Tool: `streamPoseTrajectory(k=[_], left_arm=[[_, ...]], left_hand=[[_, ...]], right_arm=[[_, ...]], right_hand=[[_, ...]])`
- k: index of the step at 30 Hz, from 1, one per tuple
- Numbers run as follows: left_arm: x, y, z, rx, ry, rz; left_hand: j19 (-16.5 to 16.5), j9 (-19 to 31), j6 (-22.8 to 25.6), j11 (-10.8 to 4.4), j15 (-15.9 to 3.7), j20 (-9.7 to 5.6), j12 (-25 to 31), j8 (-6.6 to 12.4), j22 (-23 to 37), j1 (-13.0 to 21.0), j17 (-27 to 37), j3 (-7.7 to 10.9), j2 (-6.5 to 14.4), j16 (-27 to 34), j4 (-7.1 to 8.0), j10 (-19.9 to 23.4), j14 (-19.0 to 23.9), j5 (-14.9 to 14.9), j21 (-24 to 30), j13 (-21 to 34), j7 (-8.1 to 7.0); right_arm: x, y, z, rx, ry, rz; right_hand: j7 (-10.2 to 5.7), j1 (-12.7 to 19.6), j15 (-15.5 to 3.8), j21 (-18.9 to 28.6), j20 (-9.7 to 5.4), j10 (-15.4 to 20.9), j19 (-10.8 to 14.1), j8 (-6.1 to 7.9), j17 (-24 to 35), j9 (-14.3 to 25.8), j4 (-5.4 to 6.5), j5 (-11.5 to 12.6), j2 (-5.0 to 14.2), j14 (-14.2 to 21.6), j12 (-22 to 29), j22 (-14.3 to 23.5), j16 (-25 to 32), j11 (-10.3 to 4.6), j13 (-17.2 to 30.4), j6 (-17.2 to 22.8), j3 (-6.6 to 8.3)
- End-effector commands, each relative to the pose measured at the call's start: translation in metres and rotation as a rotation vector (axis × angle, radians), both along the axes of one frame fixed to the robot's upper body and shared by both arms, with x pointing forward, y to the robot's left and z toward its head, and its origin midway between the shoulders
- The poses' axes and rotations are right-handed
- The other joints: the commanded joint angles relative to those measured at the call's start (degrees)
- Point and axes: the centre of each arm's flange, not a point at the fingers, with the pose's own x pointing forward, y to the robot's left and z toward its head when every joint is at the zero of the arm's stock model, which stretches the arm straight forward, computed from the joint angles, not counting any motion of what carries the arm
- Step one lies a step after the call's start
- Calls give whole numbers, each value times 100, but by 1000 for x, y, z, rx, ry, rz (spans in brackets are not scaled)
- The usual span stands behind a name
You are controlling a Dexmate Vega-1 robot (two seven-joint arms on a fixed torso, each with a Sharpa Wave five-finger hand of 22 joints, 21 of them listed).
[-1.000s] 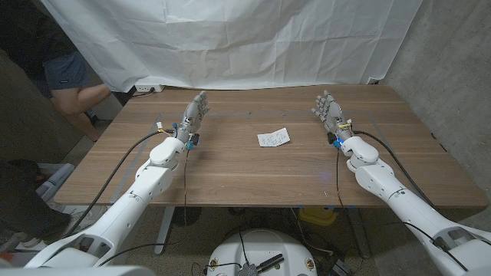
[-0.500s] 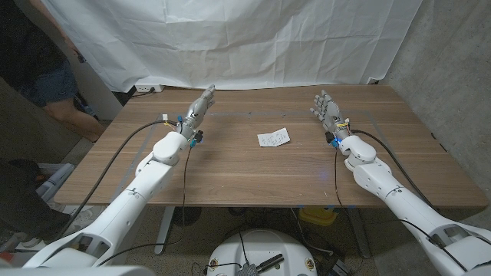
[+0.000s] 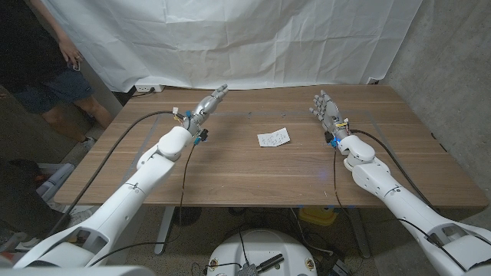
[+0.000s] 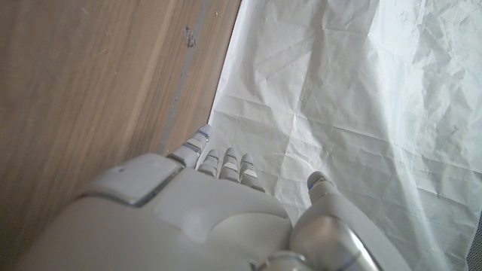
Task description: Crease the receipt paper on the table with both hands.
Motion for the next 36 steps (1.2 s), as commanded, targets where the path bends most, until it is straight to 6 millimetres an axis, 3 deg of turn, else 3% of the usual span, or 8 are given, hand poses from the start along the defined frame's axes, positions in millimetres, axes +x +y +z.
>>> streamPoseTrajectory(k=[1,26,28,31,36], left_arm=[[-3,-19,9,168,-17,26],[-8,-66,13,474,-33,8],[-9,-69,13,499,-31,6],[-9,-73,13,532,-38,6],[-11,-77,11,586,-46,9]], left_hand=[[-9,2,37,-32,-4,-13,15,39,16,18,13,61,346,-28,7,21,14,-4,-10,15,-27],[-38,4,51,-34,-33,-10,-7,7,20,52,18,129,334,-63,17,55,-46,-31,-40,17,-75],[-61,5,59,-39,-32,23,-6,6,21,55,19,138,332,-64,21,70,-53,-35,-51,18,-81],[-101,6,69,-75,65,188,-25,-4,25,57,23,163,325,-72,37,61,-86,-48,-73,19,-93],[-162,7,62,-80,28,176,-33,-15,29,53,27,179,322,-87,53,63,-147,-56,-102,20,-110]], right_arm=[[2,1,0,0,1,-2],[5,3,-4,8,5,1],[5,4,-4,6,6,3],[5,5,-4,4,5,5],[6,7,-3,1,4,7]], right_hand=[[23,61,-12,15,-16,17,43,26,16,7,-37,-3,-11,-31,34,14,27,40,11,38,8],[39,64,-28,11,-27,27,43,27,24,8,-51,-17,-6,-31,34,14,27,44,12,47,12],[40,64,-23,11,-28,25,43,28,25,8,-52,-18,-7,-33,33,14,26,43,12,49,12],[44,64,-27,11,-28,27,43,28,25,8,-52,-19,-7,-30,33,15,28,44,12,51,12],[49,62,-33,10,-30,28,43,28,27,8,-54,-23,-7,-31,33,15,28,45,12,52,12]])
